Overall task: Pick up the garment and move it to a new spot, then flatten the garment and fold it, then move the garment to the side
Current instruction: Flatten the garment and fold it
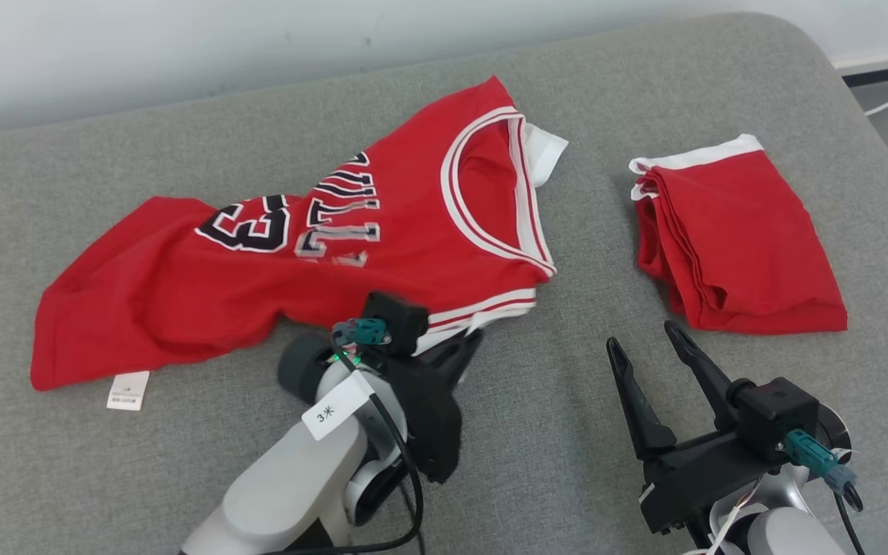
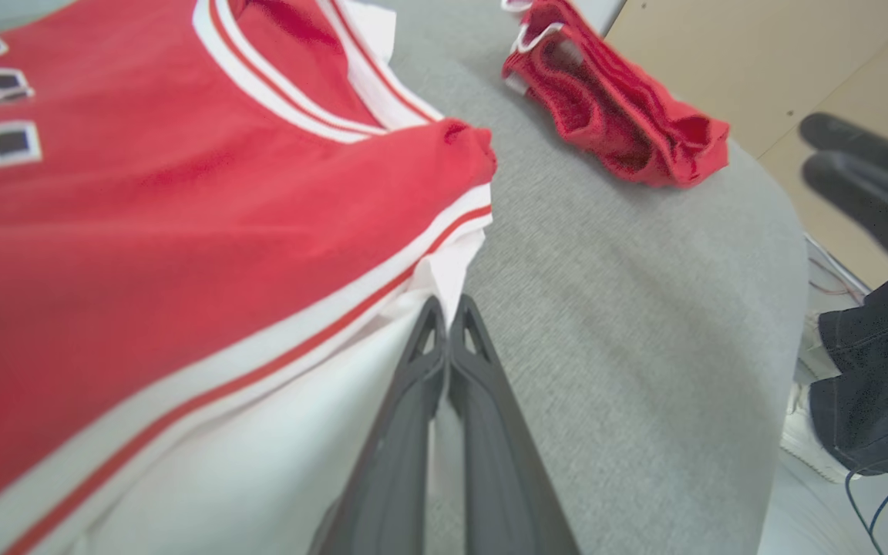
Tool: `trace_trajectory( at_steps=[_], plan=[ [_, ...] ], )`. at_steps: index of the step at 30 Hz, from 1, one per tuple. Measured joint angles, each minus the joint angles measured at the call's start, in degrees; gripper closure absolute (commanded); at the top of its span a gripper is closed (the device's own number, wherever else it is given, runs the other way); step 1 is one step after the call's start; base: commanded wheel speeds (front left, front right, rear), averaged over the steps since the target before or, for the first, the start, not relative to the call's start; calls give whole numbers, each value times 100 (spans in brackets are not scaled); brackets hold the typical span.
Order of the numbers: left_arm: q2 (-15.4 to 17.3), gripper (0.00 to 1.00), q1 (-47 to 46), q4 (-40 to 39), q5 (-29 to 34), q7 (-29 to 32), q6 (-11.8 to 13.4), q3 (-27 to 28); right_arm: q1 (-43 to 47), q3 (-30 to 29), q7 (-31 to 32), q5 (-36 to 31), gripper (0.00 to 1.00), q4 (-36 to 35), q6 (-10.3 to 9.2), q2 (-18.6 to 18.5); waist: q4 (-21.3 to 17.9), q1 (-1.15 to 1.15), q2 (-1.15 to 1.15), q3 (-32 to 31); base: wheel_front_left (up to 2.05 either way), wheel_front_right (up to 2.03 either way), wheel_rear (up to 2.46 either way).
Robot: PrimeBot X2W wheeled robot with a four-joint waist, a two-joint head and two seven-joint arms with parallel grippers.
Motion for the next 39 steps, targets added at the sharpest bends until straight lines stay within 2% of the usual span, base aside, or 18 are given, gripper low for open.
trace_trajectory(
  at_steps=[6,12,16,17,20,21,22,23,26,30,34,39],
  plan=[
    [-74,100,-150,-533,-142,-89,-196,-181,0,51,-35,0,0,115,1,37,33,0,0,-209,0,0,0],
    [-94,100,-385,-784,-493,-85,-246,-328,0,178,-53,0,0,246,25,109,-39,-1,-1,-395,0,0,0],
    [-54,100,-677,-1245,-1187,-148,-242,-724,-14,332,-47,0,0,392,110,137,-222,-1,0,-506,0,0,0],
    [-54,100,-677,-1245,-1187,-148,-242,-724,-14,332,-47,0,0,392,110,137,-222,-1,0,-506,0,0,0],
    [-73,100,-954,-1292,-1437,-233,-78,-845,-32,393,-42,-1,0,427,159,140,-361,-1,0,-565,0,0,0],
    [-68,87,-1029,-1283,-1533,-279,-19,-859,-44,421,-41,-1,0,439,160,146,-410,-1,-1,-583,0,0,0],
    [-67,61,-1098,-1252,-1593,-319,43,-881,-67,441,-29,-2,0,460,167,153,-458,-1,-1,-599,0,0,0],
    [-71,0,-1163,-1185,-1631,-344,120,-913,-93,457,-26,-2,0,477,167,155,-507,-1,0,-616,0,0,0],
    [-68,0,-1342,-931,-1744,-374,286,-1018,-97,454,-26,-2,0,499,167,157,-636,-1,0,-659,0,0,0],
    [-90,0,-1407,-753,-1930,-388,316,-1269,-26,321,-60,-1,0,488,158,115,-684,-1,0,-700,0,0,0],
    [-85,0,-1405,-673,-2179,-388,339,-1393,55,230,-81,0,0,489,148,53,-560,-1,0,-713,0,0,0],
    [-93,0,-1405,-498,-2284,-520,417,-1257,57,115,-136,10,0,426,105,-16,-321,-1,0,-742,0,0,0]
  ],
)
